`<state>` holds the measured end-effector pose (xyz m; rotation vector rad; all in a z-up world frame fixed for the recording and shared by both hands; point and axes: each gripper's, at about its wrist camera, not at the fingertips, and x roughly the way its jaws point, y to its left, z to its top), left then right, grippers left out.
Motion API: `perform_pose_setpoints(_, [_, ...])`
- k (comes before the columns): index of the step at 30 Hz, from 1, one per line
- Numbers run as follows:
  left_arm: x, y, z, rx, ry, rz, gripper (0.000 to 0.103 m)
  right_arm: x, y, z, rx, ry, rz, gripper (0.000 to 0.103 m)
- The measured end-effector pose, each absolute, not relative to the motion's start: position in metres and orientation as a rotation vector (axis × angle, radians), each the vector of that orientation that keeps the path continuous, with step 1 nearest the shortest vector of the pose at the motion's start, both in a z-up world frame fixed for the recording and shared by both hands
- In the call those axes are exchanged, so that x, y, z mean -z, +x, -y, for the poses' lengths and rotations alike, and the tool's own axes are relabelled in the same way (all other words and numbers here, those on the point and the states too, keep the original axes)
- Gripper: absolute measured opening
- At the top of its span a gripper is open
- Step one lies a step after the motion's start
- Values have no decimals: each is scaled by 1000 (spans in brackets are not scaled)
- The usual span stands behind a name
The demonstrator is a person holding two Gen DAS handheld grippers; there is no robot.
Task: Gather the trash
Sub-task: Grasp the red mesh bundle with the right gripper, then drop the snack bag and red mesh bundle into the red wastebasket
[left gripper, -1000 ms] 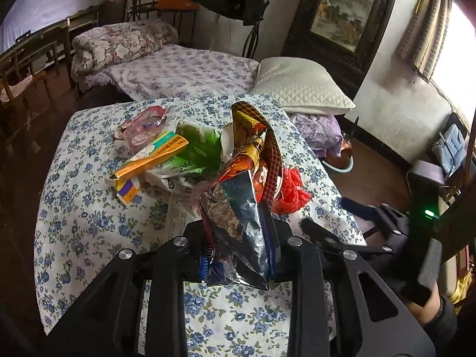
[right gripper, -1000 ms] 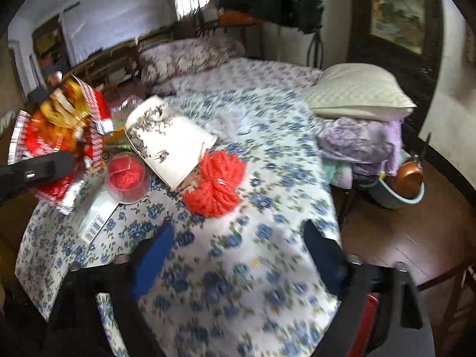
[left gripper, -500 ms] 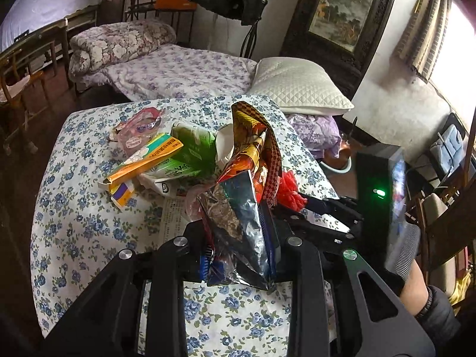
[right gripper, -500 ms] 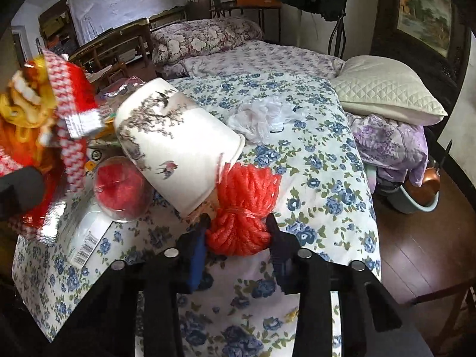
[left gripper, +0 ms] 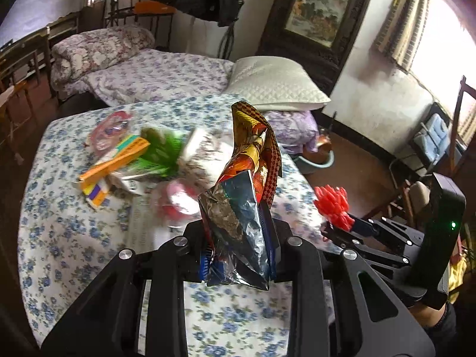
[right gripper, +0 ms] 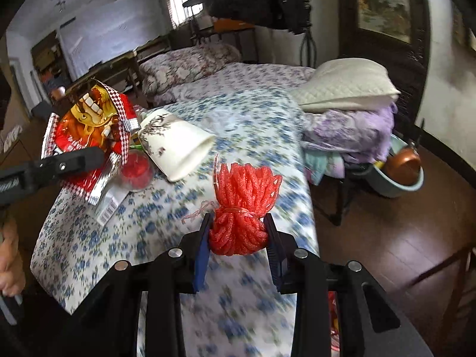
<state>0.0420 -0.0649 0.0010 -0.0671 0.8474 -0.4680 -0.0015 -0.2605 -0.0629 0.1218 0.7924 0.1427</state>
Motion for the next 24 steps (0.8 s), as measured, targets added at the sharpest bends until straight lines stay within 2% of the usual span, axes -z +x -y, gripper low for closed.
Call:
perform_pose_setpoints(13, [17,23,159,669,-4,-916,29,69,-58,356,18,231,-759,34])
perform_pose_setpoints(24, [43,11,240,818,64,-1011,29,110,-81,421,84,282,-825,34])
